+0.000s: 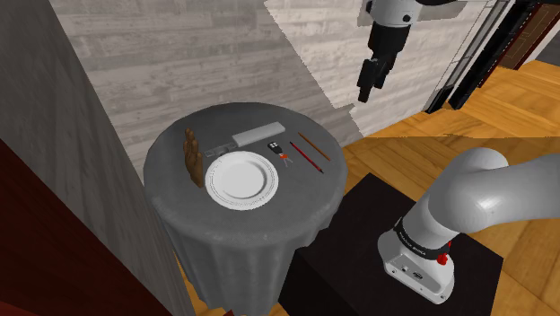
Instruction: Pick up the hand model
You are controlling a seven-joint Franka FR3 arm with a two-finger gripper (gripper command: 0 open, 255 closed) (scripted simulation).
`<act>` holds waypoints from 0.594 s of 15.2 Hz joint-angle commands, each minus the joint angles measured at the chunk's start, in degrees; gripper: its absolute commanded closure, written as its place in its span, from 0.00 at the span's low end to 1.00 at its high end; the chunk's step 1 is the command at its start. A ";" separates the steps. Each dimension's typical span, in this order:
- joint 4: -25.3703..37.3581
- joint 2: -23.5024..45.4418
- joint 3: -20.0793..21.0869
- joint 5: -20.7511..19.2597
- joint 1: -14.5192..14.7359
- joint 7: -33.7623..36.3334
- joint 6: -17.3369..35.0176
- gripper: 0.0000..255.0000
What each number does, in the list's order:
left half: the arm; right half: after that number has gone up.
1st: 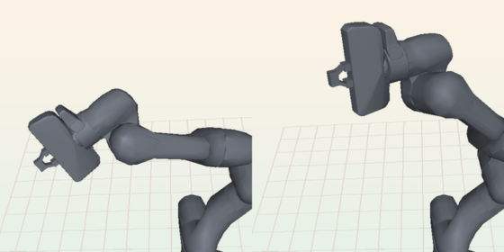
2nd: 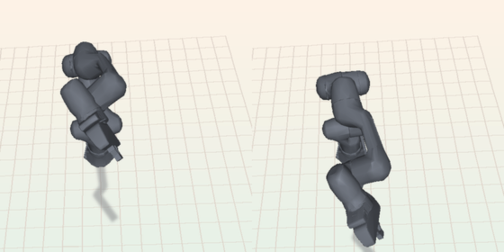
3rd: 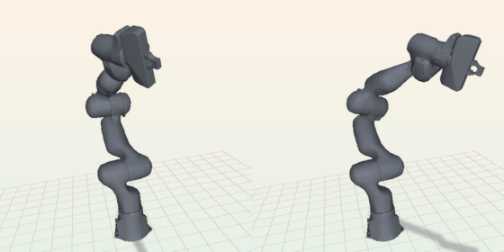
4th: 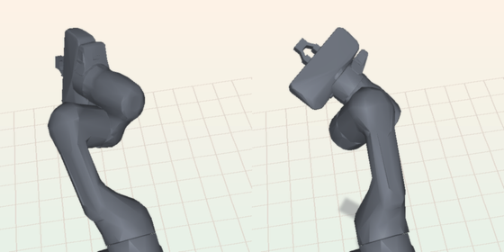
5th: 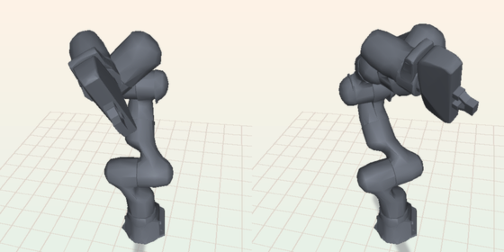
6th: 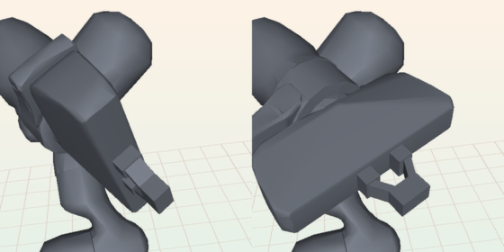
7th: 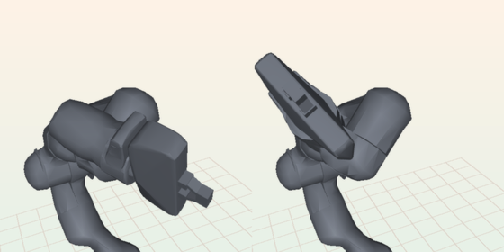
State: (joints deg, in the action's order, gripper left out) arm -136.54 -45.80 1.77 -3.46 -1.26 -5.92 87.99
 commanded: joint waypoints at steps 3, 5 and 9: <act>0.05 1.79 1.98 2.03 0.74 2.64 1.74 0.00; 0.36 3.83 3.93 3.93 1.46 5.23 3.54 0.00; 1.80 8.61 7.80 7.26 2.70 10.22 7.25 0.00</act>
State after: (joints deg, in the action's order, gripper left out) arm -134.90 -38.45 8.70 3.02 1.19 3.12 93.98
